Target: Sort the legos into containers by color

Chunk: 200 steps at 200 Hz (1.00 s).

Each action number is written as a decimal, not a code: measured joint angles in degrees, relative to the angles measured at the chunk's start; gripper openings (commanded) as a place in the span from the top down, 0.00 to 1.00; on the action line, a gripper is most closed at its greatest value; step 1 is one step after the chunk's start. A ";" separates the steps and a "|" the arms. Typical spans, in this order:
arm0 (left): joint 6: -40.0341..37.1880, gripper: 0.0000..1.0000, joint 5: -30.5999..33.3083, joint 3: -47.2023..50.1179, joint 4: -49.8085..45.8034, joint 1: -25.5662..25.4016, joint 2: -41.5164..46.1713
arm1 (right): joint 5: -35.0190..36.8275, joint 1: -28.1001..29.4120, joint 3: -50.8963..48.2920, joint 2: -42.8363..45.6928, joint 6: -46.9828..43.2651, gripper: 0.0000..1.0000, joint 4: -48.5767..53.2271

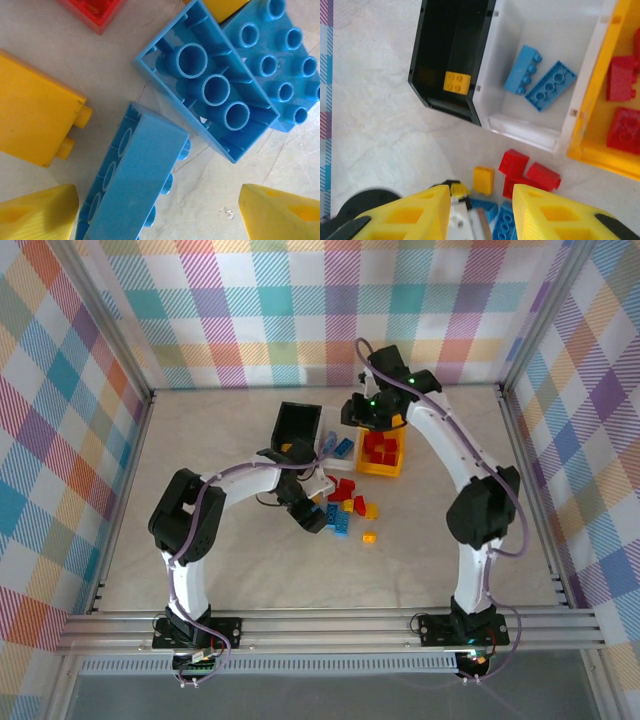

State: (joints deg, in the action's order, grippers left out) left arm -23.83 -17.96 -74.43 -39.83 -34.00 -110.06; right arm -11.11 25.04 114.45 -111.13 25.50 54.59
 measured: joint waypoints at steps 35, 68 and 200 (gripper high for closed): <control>0.85 0.31 0.35 2.54 1.16 -2.14 1.20 | -0.02 0.00 -10.58 5.07 1.29 0.62 -2.27; 2.45 0.55 2.12 4.20 1.20 -3.10 2.01 | 0.11 0.00 -15.30 5.51 2.58 0.62 -3.80; 12.48 0.94 5.99 -1.88 -6.03 0.63 11.13 | 0.09 0.00 -26.36 14.23 3.61 0.62 -7.06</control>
State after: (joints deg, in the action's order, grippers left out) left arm -11.35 -11.97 -76.31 -45.87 -33.36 -98.94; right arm -11.03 25.04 88.09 -96.90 29.10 47.53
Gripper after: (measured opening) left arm 0.241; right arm 0.380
